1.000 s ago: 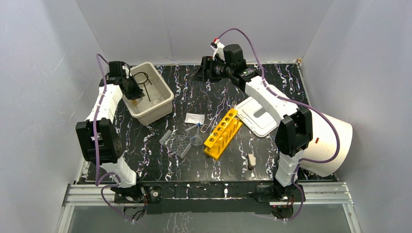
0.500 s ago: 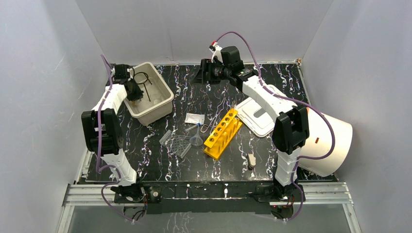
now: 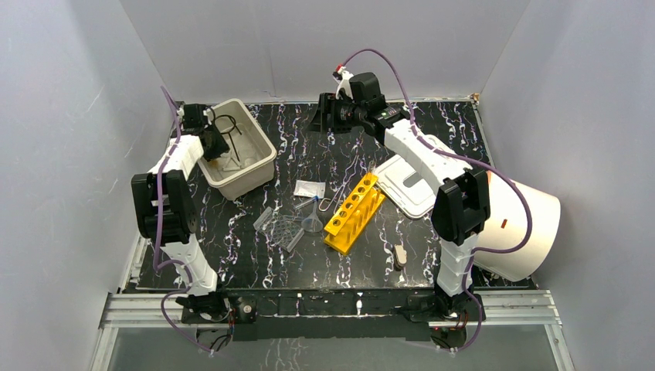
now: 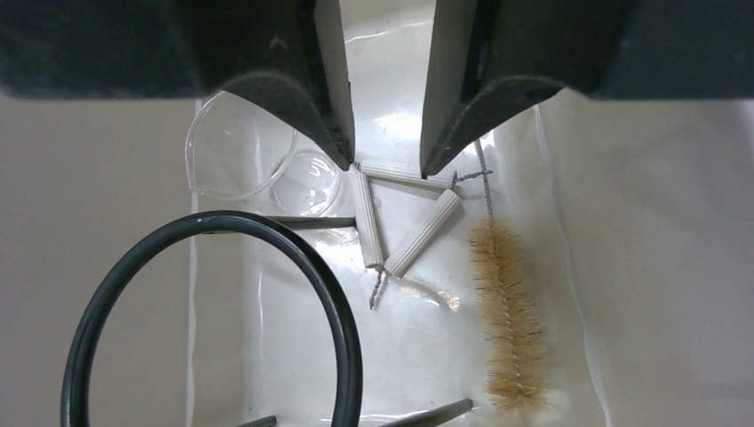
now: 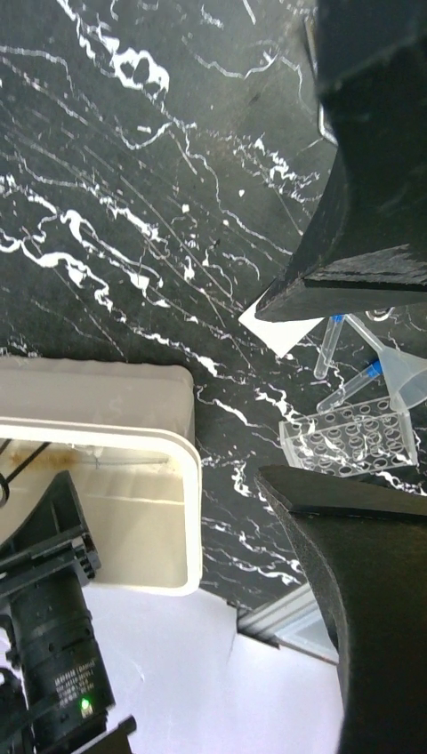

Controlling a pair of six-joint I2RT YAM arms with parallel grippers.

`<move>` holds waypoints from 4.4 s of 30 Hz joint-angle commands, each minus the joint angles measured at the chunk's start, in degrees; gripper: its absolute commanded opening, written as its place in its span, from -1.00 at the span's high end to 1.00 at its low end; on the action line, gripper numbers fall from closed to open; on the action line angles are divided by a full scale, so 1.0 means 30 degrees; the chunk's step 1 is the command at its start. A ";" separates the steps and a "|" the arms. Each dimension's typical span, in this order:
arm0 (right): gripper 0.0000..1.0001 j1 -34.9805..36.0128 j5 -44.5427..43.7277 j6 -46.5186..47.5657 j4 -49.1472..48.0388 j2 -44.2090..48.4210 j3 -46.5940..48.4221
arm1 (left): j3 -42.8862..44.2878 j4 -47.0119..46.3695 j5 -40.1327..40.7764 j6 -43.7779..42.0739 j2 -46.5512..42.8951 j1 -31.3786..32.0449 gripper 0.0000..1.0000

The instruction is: Organize the chemistry lab equipment

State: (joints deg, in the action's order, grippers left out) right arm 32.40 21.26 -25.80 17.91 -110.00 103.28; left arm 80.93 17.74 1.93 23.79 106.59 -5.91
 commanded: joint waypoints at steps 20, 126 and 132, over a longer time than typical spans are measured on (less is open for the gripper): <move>-0.41 0.4104 -0.8748 0.3733 0.4806 -0.0792 -0.0418 | 0.0676 0.3913 -0.4968 0.0620 -0.6987 0.0245 -0.47; 1.00 -0.1964 0.4705 -0.0870 0.1554 0.2796 0.1061 | 0.1217 -0.3450 -1.8890 -0.1285 -0.5051 0.4695 -0.96; 1.00 -0.2675 0.6790 -0.2208 0.0697 0.3364 -0.0497 | 0.0734 -0.6306 -2.0767 -0.0498 -0.3918 0.5181 -0.97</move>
State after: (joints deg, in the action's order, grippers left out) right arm 25.30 34.48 -28.77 23.68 -103.09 103.28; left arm 83.85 6.37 -53.69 22.70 94.06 8.21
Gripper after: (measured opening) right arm 0.011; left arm 0.982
